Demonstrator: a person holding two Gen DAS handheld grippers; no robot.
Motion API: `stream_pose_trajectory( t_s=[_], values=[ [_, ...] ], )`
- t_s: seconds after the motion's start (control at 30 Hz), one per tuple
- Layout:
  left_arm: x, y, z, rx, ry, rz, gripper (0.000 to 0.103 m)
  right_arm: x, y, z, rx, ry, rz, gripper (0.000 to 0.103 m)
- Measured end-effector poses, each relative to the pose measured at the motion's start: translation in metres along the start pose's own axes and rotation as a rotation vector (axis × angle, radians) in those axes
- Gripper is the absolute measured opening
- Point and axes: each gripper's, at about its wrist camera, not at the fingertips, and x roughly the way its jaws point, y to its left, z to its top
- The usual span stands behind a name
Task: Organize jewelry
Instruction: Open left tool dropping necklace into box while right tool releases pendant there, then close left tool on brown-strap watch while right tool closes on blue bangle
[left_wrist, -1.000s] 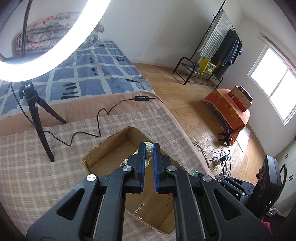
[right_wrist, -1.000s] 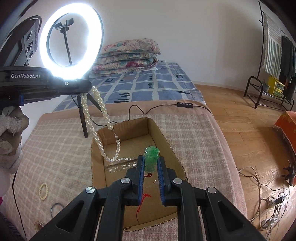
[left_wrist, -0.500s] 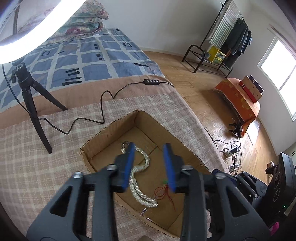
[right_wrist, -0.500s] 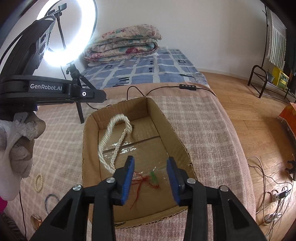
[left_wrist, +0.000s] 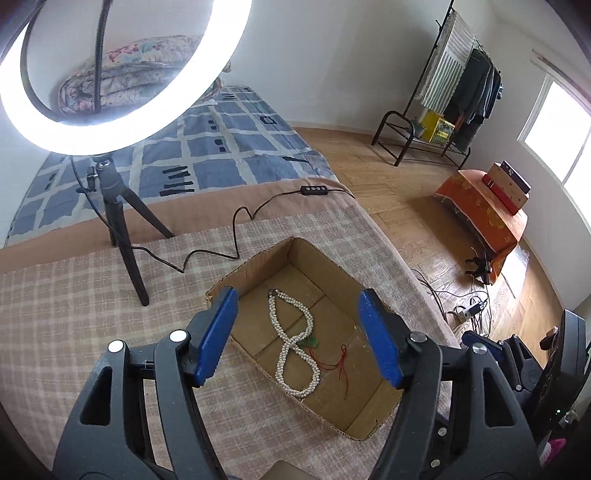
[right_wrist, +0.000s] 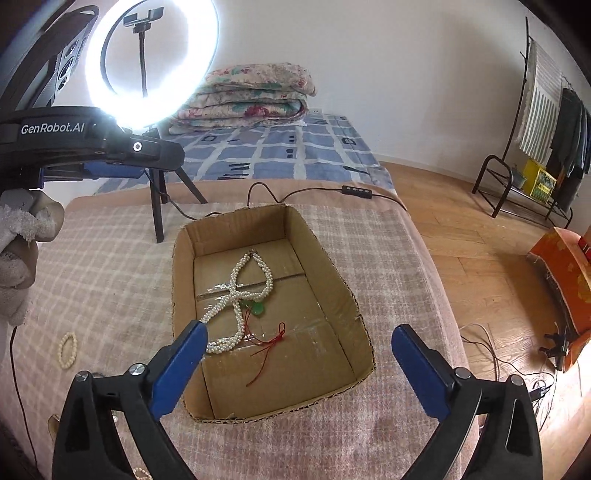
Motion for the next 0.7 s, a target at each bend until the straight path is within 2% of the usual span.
stream_pose_trajectory(
  t_s=[0.2, 0.47, 0.7],
  values=[
    [-0.04, 0.011, -0.009, -0.005, -0.041, 0.01, 0.07, -0.024, 0.011, -0.004, 0.009, -0.022, 0.007, 0.102],
    [-0.098, 0.038, -0.032, -0.031, -0.082, 0.026, 0.07, -0.059, 0.034, -0.015, 0.005, -0.066, 0.061, 0.102],
    [-0.147, 0.06, -0.066, -0.039, -0.109, 0.042, 0.07, -0.082, 0.064, -0.024, -0.02, -0.11, 0.123, 0.094]
  ],
)
